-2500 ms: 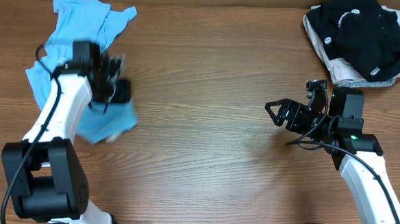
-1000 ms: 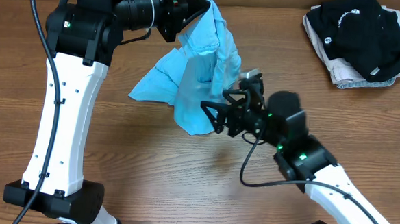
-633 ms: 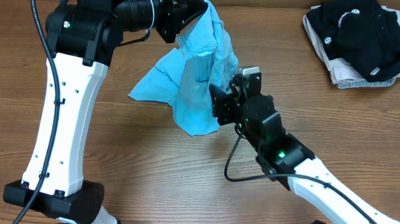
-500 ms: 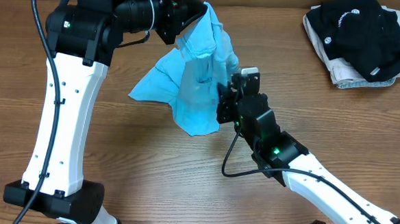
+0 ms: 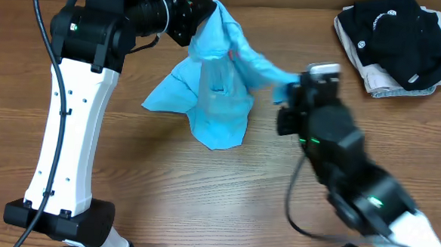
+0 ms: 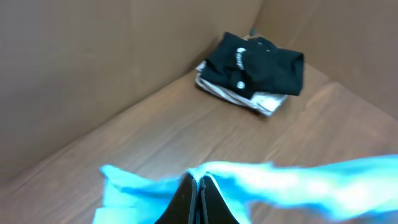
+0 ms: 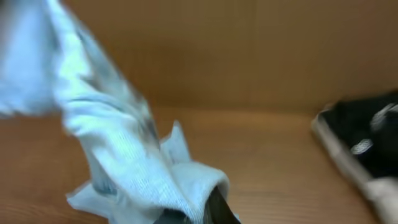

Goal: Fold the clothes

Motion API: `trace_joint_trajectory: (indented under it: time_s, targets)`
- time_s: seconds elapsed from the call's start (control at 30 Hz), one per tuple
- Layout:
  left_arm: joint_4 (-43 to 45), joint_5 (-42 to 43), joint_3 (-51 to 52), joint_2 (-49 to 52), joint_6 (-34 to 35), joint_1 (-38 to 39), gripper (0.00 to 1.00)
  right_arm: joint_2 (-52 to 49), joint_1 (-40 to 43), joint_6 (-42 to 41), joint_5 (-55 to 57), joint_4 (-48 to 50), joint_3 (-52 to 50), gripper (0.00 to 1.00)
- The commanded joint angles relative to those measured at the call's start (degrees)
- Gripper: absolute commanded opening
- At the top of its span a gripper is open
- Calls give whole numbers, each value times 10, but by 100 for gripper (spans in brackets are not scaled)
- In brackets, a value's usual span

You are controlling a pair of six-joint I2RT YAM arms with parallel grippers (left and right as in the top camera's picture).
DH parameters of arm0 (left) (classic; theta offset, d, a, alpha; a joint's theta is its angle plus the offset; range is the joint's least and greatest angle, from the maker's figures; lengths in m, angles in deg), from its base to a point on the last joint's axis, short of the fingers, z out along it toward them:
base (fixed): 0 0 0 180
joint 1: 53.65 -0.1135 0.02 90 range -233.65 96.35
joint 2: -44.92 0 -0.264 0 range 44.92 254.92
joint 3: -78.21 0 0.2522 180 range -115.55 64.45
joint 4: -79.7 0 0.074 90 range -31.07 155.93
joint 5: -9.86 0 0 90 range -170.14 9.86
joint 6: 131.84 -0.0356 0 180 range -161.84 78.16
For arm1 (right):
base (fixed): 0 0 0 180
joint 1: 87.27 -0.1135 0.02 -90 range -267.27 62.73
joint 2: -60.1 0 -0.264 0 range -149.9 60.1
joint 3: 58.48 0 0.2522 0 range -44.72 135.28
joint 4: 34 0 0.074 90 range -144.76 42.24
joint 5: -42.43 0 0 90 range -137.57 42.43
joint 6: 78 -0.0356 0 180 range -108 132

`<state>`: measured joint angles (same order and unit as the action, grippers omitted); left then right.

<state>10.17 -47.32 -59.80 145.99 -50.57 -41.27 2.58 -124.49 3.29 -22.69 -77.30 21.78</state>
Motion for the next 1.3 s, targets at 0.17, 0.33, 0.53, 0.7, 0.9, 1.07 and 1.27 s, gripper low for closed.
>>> trace_joint_trajectory:
  time_s: [0.17, 0.33, 0.53, 0.7, 0.9, 1.07, 1.27]
  targets:
    - [2, -29, -73, -47, -5, -1, 4, 58, -1, 28, 25, -112, 139, 4]
    - [11, -28, -80, -109, -5, -1, 4, 70, -1, 28, 25, -170, 201, 4]
    - [39, -28, -80, -191, -5, -1, 4, 71, -1, 27, 20, -268, 332, 4]
    - [35, -63, -80, -253, -38, -1, 4, 71, -1, 27, 3, -343, 418, 4]
    - [-29, -157, -80, -253, -42, -1, 4, 71, -1, 23, -5, -374, 425, 4]
    - [-82, -162, -80, -214, -41, -1, 4, 63, -1, -8, -10, -377, 395, 4]
    - [-140, -95, -80, -138, -35, 0, 4, 11, -1, -33, -44, -371, 323, 4]
